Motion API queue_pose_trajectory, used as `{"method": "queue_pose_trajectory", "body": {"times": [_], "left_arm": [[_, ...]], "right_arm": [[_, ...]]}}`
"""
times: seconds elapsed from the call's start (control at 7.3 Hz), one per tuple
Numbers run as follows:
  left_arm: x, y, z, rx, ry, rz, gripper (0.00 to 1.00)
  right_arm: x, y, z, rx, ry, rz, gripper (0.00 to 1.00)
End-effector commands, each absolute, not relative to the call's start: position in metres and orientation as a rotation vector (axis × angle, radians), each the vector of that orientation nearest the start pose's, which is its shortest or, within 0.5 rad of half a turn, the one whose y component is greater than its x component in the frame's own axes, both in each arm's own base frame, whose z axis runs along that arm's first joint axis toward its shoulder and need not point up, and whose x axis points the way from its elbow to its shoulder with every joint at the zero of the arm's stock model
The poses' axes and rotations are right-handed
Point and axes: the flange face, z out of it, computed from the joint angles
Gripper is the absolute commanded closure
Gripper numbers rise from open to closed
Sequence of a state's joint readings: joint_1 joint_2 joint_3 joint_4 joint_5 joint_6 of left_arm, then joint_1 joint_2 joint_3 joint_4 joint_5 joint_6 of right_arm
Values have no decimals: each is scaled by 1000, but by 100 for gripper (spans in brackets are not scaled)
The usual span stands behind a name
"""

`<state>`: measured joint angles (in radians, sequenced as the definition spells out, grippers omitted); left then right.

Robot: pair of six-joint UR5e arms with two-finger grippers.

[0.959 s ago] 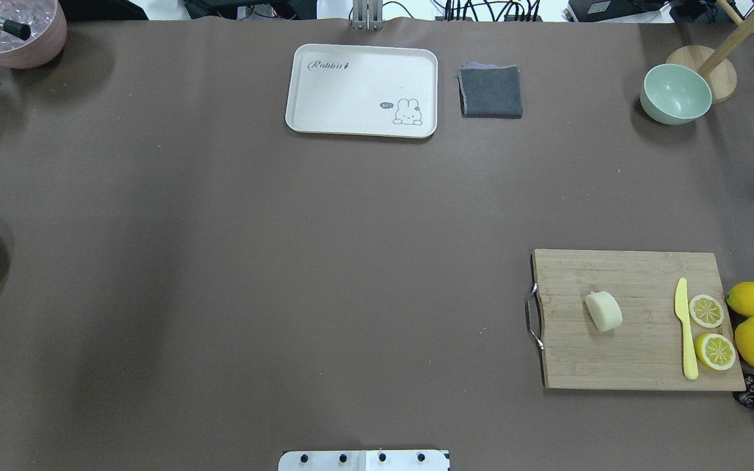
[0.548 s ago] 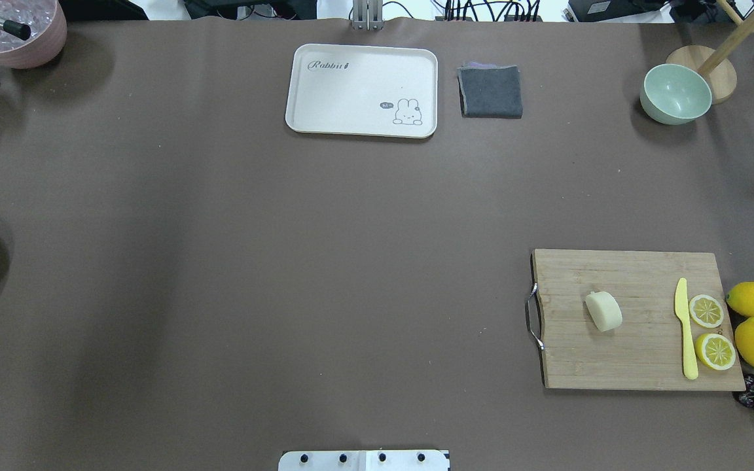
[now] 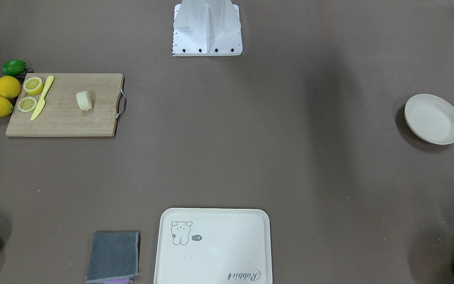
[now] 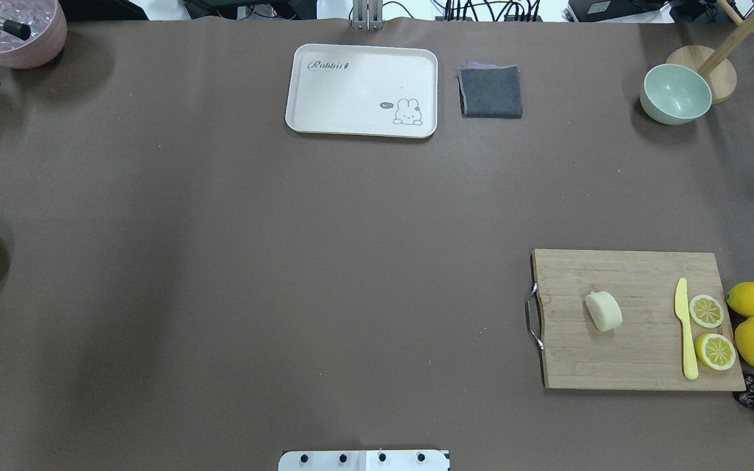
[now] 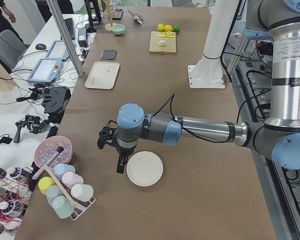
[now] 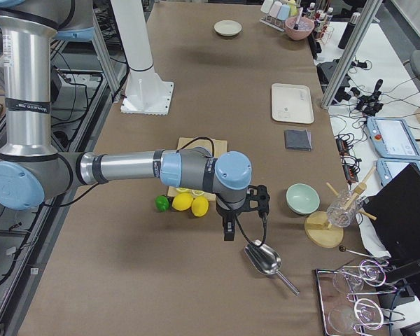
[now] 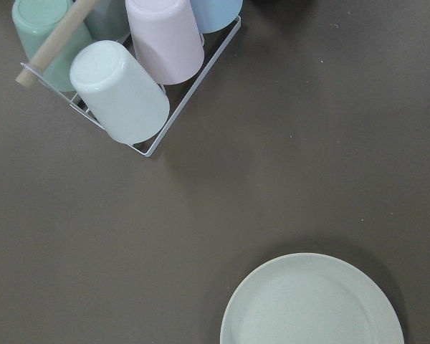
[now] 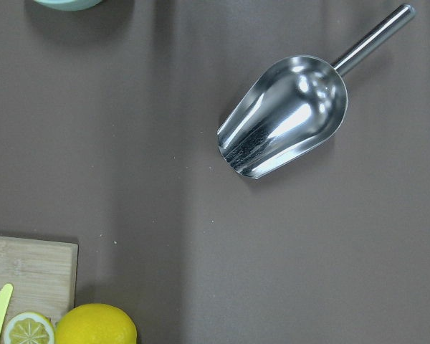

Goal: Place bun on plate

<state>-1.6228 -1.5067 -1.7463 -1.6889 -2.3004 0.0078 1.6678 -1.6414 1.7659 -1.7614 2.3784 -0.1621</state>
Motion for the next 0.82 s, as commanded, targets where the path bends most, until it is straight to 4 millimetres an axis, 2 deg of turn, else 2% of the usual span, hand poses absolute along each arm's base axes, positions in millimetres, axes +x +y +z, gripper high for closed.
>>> {"method": "queue_pose_trajectory", "body": {"times": [0.0, 0.27, 0.41, 0.55, 0.68], "left_arm": [[-91, -472, 589, 247, 721, 46, 2], [-89, -471, 585, 256, 722, 53, 2], [-89, -473, 590, 246, 723, 50, 2], [-89, -474, 578, 295, 720, 68, 2], [-91, -472, 581, 339, 715, 80, 2]], "right_arm": [[106, -446, 608, 58, -809, -40, 0], [106, -447, 604, 64, -810, -38, 0], [106, -449, 600, 70, -808, -39, 0], [107, -449, 600, 72, -801, -42, 0], [107, -451, 597, 74, -802, -38, 0]]}}
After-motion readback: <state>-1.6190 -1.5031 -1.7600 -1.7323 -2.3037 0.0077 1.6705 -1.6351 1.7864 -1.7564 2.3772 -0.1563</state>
